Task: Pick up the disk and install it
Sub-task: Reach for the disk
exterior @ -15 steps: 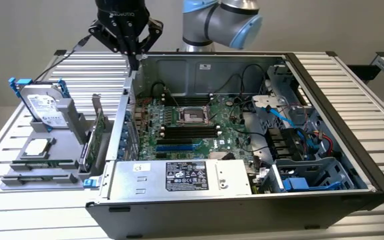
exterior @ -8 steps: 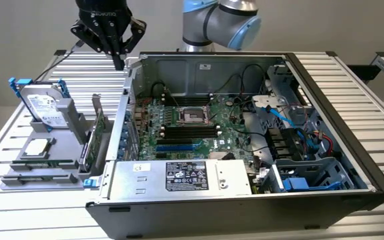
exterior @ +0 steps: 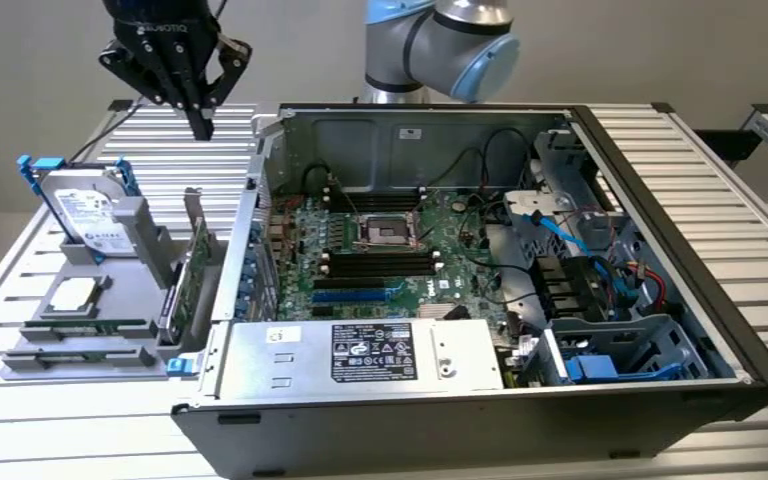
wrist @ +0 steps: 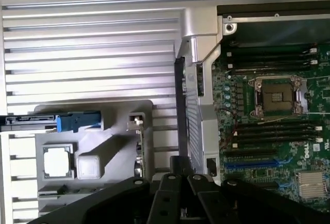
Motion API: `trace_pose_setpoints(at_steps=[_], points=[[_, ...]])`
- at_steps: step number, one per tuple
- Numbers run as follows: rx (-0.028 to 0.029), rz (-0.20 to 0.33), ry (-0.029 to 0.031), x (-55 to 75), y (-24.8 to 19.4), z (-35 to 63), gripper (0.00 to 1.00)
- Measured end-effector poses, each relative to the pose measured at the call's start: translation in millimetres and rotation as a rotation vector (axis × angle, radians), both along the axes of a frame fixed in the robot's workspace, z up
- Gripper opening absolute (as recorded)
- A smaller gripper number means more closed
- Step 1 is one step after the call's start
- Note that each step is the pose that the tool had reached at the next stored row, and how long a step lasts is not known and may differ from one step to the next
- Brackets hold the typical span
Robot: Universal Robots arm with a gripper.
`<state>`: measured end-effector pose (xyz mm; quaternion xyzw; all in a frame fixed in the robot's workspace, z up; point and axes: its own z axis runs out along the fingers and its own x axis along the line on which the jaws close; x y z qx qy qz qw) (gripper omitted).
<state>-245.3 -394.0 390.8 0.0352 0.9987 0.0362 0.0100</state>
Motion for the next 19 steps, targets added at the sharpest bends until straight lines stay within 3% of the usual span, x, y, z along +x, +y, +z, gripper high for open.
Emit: trace_pose_setpoints(at_steps=[4, 19], points=[[0.0001, 0.0, -0.0001, -18.1, 4.8, -2.5, 0.11], [-0.0004, 0.0, -0.0014, -85.1, 30.7, -11.4, 0.11]])
